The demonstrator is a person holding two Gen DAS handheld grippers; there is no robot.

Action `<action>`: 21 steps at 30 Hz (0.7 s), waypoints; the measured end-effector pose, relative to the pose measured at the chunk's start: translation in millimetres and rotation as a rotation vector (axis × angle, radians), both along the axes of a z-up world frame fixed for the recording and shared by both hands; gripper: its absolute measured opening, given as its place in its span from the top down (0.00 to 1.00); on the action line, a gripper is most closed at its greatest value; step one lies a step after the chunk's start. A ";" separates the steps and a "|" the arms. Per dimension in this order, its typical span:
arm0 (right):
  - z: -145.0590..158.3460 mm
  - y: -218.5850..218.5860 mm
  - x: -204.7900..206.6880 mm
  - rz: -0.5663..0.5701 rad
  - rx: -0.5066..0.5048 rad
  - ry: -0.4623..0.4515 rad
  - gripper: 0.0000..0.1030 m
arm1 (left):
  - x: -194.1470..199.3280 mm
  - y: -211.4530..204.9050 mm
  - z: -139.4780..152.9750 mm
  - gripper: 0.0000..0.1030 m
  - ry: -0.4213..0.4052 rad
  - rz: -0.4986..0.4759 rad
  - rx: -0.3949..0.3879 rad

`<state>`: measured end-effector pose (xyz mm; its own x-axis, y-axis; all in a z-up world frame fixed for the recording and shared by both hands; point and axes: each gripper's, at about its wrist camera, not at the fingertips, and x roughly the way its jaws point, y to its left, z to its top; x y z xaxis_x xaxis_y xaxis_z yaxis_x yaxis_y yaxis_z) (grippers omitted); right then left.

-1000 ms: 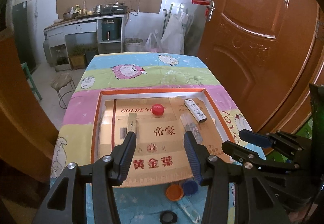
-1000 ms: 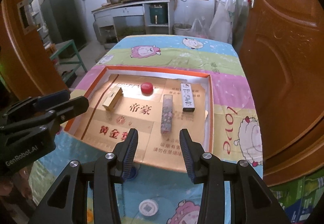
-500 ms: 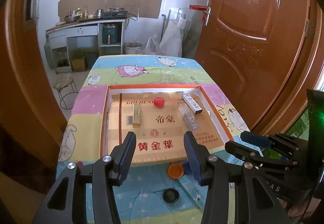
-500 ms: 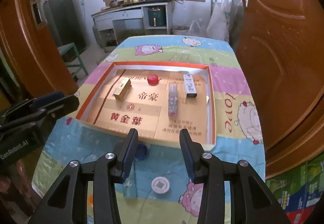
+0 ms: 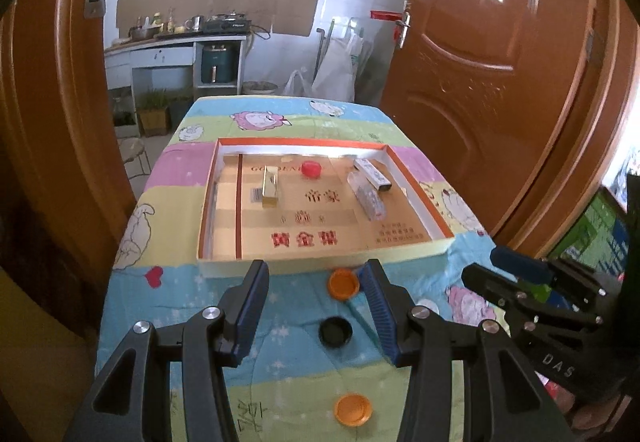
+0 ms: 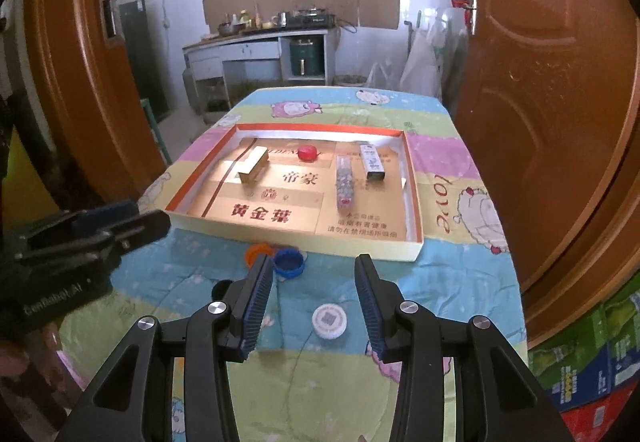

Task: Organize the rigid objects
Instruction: 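Grasp the orange cap with the left gripper while the right gripper grasps the blue-green lighter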

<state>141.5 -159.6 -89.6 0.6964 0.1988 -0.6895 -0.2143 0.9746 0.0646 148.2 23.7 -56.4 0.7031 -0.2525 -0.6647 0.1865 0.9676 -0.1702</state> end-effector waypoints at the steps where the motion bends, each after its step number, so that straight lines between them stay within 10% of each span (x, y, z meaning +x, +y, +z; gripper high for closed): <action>1: -2.2 -1.6 -2.1 -0.003 0.008 0.004 0.57 | -3.0 -1.2 -1.6 0.52 -0.002 -0.003 0.004; 21: -35.3 -9.7 -14.5 -0.019 0.034 0.087 0.57 | -56.8 -22.7 -70.8 0.52 0.050 -0.113 0.030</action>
<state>127.0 -169.4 -125.0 0.6382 0.2105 -0.7406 -0.1883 0.9754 0.1150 91.4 0.9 -127.2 0.6372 -0.3077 -0.7066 0.2871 0.9456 -0.1529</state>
